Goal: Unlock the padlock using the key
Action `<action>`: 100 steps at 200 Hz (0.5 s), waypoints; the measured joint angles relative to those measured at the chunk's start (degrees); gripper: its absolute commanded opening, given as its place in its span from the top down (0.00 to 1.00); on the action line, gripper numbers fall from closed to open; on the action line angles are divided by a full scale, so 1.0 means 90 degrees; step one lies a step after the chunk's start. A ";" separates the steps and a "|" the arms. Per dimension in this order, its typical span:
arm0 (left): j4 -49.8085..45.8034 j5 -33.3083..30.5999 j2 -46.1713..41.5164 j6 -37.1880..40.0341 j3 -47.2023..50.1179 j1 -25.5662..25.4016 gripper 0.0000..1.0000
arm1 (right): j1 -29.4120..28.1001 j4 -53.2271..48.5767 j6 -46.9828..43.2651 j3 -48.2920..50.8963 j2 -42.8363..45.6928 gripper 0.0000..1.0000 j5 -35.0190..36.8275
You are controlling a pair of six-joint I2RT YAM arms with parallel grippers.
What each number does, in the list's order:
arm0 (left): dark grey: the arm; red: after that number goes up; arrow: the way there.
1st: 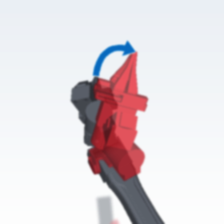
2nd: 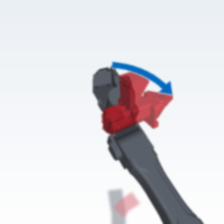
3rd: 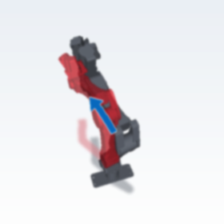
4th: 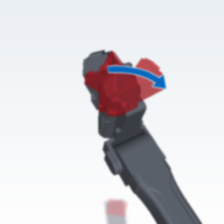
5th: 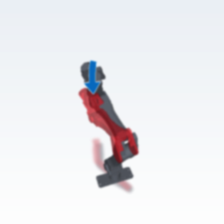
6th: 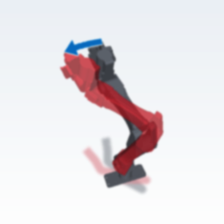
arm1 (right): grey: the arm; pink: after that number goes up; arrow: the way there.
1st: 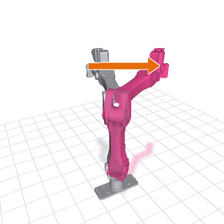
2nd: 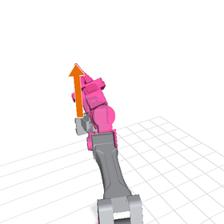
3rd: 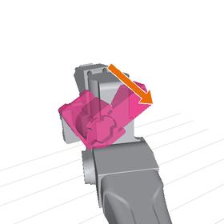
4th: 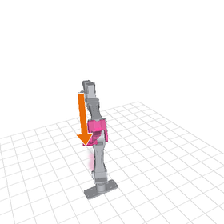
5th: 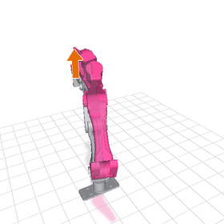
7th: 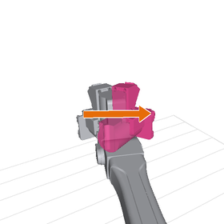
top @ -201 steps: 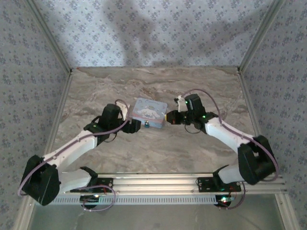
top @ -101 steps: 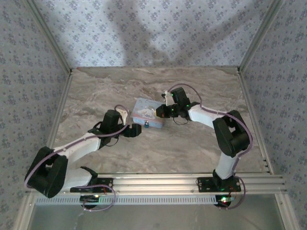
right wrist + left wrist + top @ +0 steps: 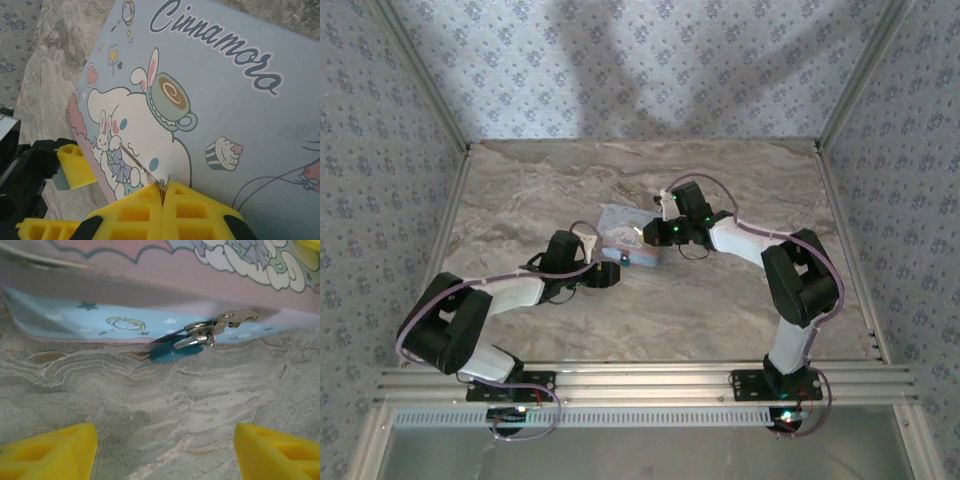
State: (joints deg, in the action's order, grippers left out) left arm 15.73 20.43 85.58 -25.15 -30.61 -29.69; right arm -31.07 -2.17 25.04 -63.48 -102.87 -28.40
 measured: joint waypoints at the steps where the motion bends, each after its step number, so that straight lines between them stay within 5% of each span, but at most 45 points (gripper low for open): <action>1: 0.0007 0.0000 0.0005 0.0000 0.0000 0.0000 0.32 | -0.0002 0.0000 0.0000 0.0000 0.0000 1.00 0.0005; 100: 0.0665 -0.0090 0.0979 0.0194 -0.0544 -0.0255 0.41 | -0.0114 0.0053 0.0070 0.0000 0.0000 1.00 0.0070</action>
State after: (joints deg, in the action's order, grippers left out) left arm 21.71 19.62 94.39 -23.40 -35.51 -31.99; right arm -32.10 -1.69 25.67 -63.48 -102.87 -27.77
